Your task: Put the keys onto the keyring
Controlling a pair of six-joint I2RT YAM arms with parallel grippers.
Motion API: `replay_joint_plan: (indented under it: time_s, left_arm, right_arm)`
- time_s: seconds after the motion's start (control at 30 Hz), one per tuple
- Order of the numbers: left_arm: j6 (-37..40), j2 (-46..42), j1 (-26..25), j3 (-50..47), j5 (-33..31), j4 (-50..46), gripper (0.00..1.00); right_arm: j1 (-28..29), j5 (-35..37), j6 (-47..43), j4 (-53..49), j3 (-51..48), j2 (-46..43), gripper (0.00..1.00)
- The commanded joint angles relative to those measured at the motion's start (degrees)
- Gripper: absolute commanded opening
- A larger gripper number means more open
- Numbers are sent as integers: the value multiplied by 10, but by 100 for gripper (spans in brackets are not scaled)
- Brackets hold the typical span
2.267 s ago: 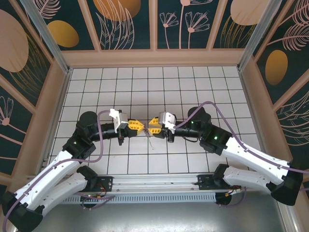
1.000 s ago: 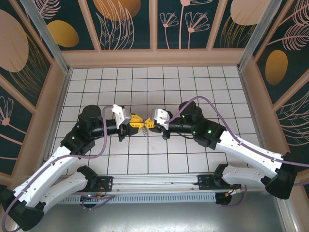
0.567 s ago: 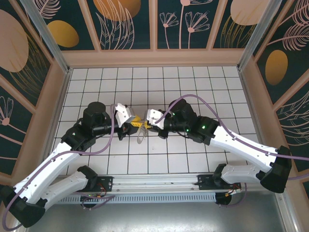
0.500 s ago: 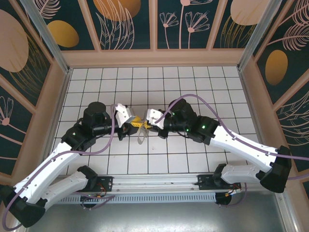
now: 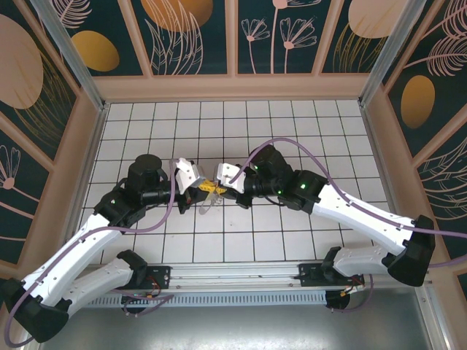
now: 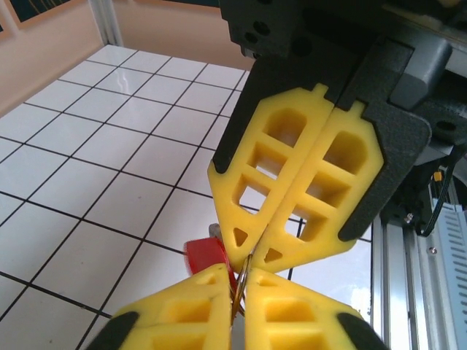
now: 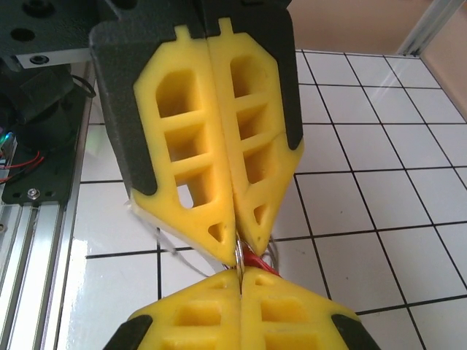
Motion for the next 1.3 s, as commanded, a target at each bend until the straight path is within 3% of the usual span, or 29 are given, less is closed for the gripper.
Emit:
replay_joint_plan:
  time_s: [0.0,0.33,0.63,0.9,1.1,1.17,1.27]
  left_arm:
    - [3,-6,-2,-7,20,13,0]
    - [-33,-38,-1,-29,54,76,0]
    - [-118,-55,-2,-74,95,229,0]
    - [-120,-57,-2,-68,99,222,0]
    - [-118,-57,-2,-62,98,209,0]
    - [-114,-57,-2,-58,96,203,0]
    - [-106,-54,-2,-52,94,188,0]
  right_arm:
    - [10,-16,-10,8,26,8,0]
    - [1,-35,-2,32,2,-24,0]
    - [0,-54,1,77,-60,-62,15]
    - [-5,-45,-8,90,-86,-66,14]
    - [-5,-26,-14,99,-106,-81,0]
    - [-5,-21,-14,99,-107,-85,0]
    - [-1,-12,-16,105,-115,-97,8]
